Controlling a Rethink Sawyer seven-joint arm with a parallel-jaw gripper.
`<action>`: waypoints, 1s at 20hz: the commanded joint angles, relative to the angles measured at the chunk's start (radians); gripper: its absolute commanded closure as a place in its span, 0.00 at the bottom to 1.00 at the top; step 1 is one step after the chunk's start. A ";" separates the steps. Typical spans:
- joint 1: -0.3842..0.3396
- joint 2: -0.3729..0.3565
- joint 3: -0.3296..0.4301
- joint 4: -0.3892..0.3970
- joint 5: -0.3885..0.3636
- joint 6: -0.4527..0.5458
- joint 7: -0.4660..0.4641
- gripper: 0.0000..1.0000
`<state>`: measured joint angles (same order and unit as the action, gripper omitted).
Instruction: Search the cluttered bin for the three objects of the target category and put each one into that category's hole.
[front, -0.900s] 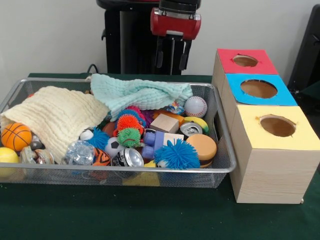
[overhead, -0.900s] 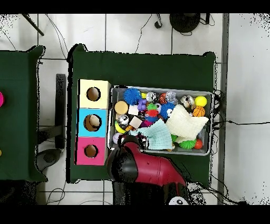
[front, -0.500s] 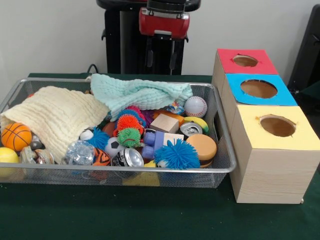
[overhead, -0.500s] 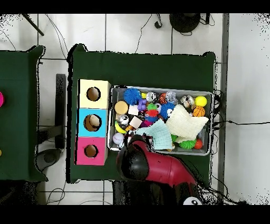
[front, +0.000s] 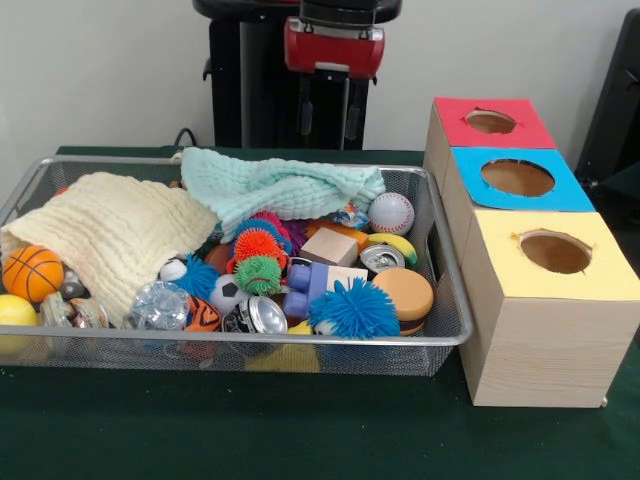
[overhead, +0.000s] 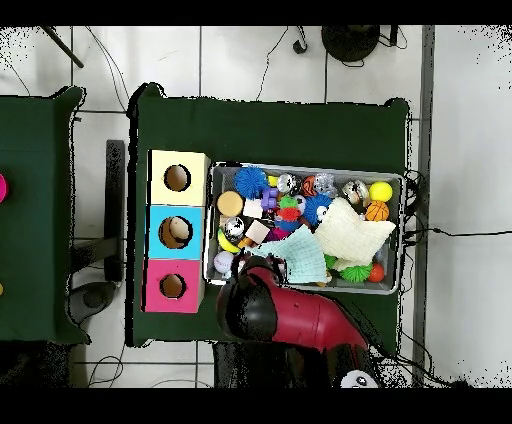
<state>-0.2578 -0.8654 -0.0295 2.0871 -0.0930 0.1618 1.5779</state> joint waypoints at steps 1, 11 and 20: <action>0.020 0.068 -0.005 -0.048 -0.049 -0.040 0.123 0.00; 0.029 0.197 -0.034 -0.171 -0.046 -0.144 0.125 0.00; 0.030 0.192 -0.082 -0.178 -0.055 -0.223 0.120 0.00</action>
<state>-0.2201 -0.6961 -0.0887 2.0043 -0.0940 0.0231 1.5779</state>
